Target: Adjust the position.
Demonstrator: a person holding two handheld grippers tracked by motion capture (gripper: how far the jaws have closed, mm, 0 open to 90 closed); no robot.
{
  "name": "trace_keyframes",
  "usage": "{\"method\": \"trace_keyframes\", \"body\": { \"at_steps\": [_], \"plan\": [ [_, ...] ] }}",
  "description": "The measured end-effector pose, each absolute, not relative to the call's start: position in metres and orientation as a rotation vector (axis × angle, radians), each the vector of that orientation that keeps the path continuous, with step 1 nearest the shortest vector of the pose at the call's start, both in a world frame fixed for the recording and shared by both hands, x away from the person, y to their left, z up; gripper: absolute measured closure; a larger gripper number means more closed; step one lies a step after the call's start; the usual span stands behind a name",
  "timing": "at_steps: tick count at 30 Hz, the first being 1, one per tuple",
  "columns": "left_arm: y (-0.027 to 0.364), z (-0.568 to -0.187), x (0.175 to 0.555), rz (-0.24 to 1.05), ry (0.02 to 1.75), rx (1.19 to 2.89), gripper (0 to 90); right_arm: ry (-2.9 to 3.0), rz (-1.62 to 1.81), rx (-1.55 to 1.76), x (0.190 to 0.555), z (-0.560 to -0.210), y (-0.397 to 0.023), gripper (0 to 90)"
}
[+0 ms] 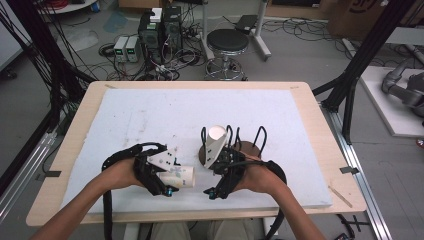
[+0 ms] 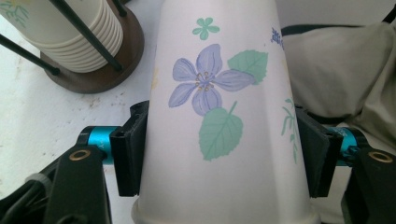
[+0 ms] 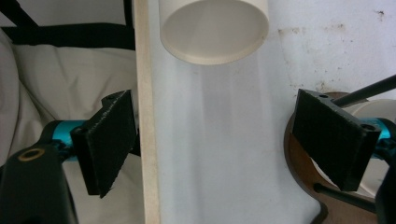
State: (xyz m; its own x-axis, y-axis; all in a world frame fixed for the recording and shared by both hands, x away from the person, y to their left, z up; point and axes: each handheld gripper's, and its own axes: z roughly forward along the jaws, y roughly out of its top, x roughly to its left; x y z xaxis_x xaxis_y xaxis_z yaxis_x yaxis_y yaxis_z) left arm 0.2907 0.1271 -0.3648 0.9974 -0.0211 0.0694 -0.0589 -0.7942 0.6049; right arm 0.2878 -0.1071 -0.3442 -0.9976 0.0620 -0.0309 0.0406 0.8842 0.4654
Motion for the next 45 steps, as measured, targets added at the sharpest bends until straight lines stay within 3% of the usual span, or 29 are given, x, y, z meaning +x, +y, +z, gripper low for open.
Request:
{"method": "trace_keyframes", "body": {
  "at_steps": [28, 32, 40, 44, 45],
  "plan": [
    [0.104, -0.359, 0.291, 0.080, -0.106, 2.476, 31.4, 3.008, 0.729, 0.016, 0.291, -0.346, -0.086, 19.7],
    [0.103, -0.360, 0.292, 0.074, -0.110, 2.484, 31.5, 3.014, 0.744, -0.001, 0.290, -0.344, -0.087, 34.7],
    [0.103, -0.361, 0.293, 0.076, -0.108, 2.480, 31.3, 3.003, 0.725, 0.000, 0.290, -0.344, -0.086, 37.2],
    [0.105, -0.364, 0.293, 0.072, -0.111, 2.448, 24.6, 3.005, 0.724, 0.000, 0.290, -0.345, -0.086, 37.1],
    [0.105, -0.365, 0.293, 0.070, -0.110, 2.428, 6.3, 3.005, 0.726, -0.006, 0.290, -0.345, -0.087, 37.1]
  ]
}}
